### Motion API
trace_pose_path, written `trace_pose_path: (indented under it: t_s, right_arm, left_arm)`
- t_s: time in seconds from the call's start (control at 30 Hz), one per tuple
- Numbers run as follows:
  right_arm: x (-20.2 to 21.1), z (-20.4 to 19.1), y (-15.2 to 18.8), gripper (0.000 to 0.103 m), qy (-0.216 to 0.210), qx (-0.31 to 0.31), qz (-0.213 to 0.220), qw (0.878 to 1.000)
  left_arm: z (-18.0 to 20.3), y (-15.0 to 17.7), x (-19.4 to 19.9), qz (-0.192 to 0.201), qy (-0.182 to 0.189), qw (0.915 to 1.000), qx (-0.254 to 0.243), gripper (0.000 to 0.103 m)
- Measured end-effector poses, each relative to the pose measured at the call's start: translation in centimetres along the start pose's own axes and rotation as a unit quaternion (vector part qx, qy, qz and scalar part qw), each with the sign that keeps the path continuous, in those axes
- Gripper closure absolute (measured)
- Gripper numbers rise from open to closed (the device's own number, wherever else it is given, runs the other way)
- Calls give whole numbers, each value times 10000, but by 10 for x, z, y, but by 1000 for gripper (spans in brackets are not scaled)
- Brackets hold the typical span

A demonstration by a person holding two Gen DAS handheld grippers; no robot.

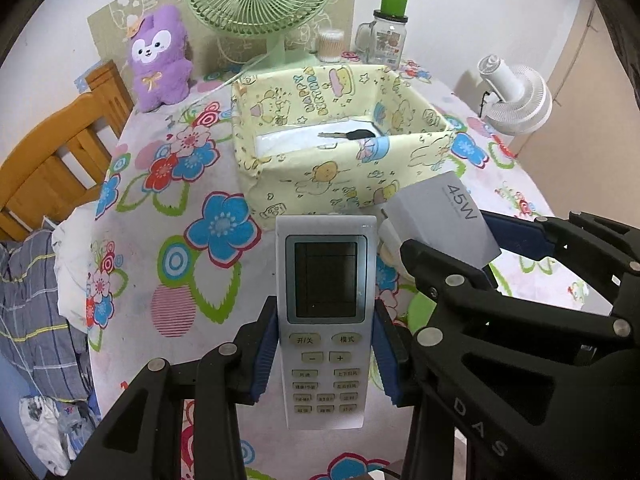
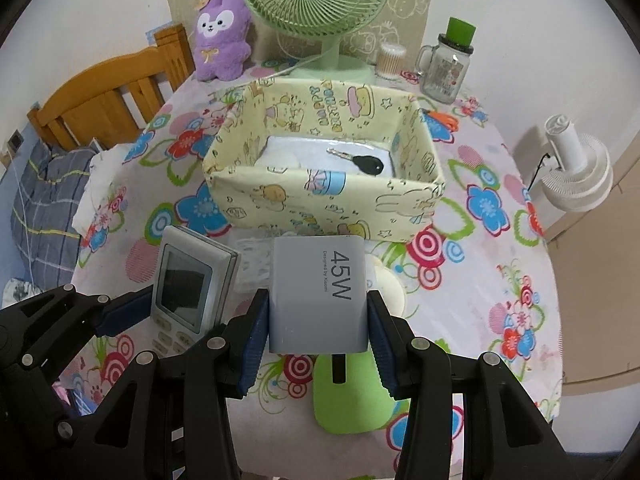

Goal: Organize rigid objects
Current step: 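Carry the remote in the left tool while the right tool carries the white cube charger over the box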

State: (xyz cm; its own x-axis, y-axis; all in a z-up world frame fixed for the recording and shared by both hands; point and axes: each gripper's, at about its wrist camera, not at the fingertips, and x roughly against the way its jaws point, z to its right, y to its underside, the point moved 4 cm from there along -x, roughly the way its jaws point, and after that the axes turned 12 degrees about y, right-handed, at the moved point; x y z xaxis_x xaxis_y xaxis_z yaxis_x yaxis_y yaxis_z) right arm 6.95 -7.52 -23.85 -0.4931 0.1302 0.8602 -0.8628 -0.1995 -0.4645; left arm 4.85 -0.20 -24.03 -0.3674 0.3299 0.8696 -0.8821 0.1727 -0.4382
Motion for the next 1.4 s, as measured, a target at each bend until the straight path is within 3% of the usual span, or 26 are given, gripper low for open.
trace_pose_path:
  t_s: [0.57,1.4]
  right_arm:
    - [4,14,-33,53,-253,140,199,9994]
    - [-35,51,-87,53,-449,368,301,9979]
  left_arm:
    - [3,-31,8,120,-246,9995,147,58]
    - [14,-94,-25,231,-490,9976,425,58]
